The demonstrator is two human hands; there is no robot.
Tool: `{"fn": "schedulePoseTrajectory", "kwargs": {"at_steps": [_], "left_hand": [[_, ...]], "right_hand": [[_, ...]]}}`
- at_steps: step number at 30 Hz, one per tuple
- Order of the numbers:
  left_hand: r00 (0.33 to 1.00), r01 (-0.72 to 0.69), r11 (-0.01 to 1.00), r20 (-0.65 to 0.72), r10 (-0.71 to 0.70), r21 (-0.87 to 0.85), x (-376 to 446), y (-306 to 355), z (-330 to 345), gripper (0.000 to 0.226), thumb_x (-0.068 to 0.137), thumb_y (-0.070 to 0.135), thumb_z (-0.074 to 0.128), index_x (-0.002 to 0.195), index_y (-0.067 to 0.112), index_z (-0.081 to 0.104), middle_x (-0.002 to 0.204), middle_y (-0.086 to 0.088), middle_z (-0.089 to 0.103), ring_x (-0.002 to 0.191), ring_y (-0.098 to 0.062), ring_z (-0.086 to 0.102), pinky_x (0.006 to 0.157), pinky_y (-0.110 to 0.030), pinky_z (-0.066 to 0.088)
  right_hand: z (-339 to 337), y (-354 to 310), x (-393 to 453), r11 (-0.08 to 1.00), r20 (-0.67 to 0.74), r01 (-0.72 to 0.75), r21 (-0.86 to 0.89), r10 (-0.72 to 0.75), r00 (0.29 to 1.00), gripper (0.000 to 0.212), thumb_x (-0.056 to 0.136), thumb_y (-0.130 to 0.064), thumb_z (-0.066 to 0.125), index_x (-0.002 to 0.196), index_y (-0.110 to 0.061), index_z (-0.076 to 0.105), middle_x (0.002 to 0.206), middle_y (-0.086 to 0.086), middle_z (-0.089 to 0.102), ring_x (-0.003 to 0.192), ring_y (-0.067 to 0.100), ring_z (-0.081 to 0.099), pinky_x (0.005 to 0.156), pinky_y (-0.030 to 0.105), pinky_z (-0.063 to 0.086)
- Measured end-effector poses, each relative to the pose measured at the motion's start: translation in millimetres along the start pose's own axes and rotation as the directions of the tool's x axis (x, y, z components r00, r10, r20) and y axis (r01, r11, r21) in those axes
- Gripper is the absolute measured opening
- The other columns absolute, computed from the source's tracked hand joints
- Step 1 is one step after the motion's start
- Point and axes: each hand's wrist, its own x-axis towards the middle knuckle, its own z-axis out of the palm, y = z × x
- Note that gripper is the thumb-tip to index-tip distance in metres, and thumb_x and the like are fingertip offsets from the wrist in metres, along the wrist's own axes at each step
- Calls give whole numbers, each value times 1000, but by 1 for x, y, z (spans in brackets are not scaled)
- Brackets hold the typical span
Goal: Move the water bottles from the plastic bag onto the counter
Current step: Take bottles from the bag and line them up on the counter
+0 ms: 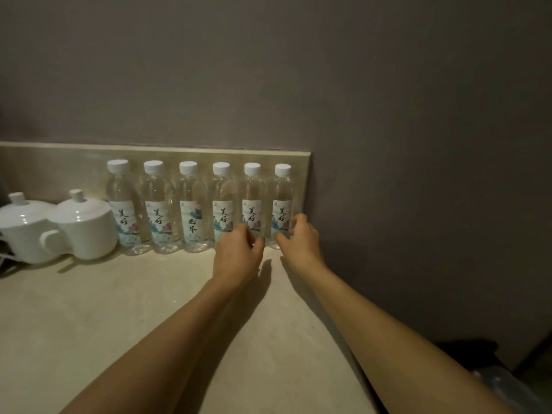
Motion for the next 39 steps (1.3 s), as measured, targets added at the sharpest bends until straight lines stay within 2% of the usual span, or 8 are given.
{"fn": "schedulePoseTrajectory", "kwargs": {"at_steps": [5,7,11,17,20,25,32,39], "left_hand": [[999,-34,974,13,38,-226,-22,9,7,28,102,33,47,91,14,65,77,-3,69,71,-20,69,70,-46,60],[999,-40,967,17,46,-253,-32,14,10,27,103,32,45,88,18,63,76,-1,69,70,-18,69,70,-47,60],[999,-39,964,22,46,-264,-43,32,12,30,103,33,46,88,16,65,74,-1,70,68,-18,69,71,-47,59],[995,-82,956,29,94,-280,-72,91,45,33,103,32,45,83,14,65,72,-3,69,68,-20,68,71,-47,58],[992,-111,951,17,121,-288,-93,135,77,35,102,34,46,77,18,63,67,2,69,59,-12,67,67,-43,58],[985,-121,921,68,157,-370,-141,215,143,34,102,36,45,76,21,62,65,4,69,52,-8,67,64,-41,61],[971,-75,898,173,165,-434,-195,305,228,35,100,38,44,75,21,62,64,4,70,51,-10,68,65,-43,60],[931,-23,922,328,161,-388,-221,338,320,34,100,36,45,74,22,62,64,6,69,55,-12,69,68,-42,60]], "right_hand": [[-9,6,-15,994,-44,9,109,-4,999,17,89,-23,65,101,-13,60,91,3,69,87,20,66,82,43,56],[-17,12,-21,985,-76,26,168,-14,997,9,89,-20,64,94,-13,64,83,1,69,81,19,67,81,44,56],[-42,26,-30,964,-150,61,260,-22,988,11,91,-19,59,84,-13,65,75,3,70,76,20,68,77,44,57],[-107,66,-48,964,-183,84,252,-38,982,22,94,-22,58,72,-26,59,64,-6,64,57,-3,59,55,13,43],[-157,94,-58,963,-237,99,250,-39,971,24,92,-18,58,69,-24,58,60,-6,63,59,8,60,61,31,50],[-253,155,-75,970,-328,85,226,-6,945,24,91,-18,57,67,-23,58,59,-5,63,66,21,65,67,42,54],[-348,244,-92,977,-385,7,214,78,920,24,89,-21,58,66,-24,58,57,-4,64,62,18,65,65,44,58],[-392,337,-88,962,-384,-119,246,210,899,24,92,-17,57,71,-26,57,60,-4,66,62,15,66,63,37,57]]}}
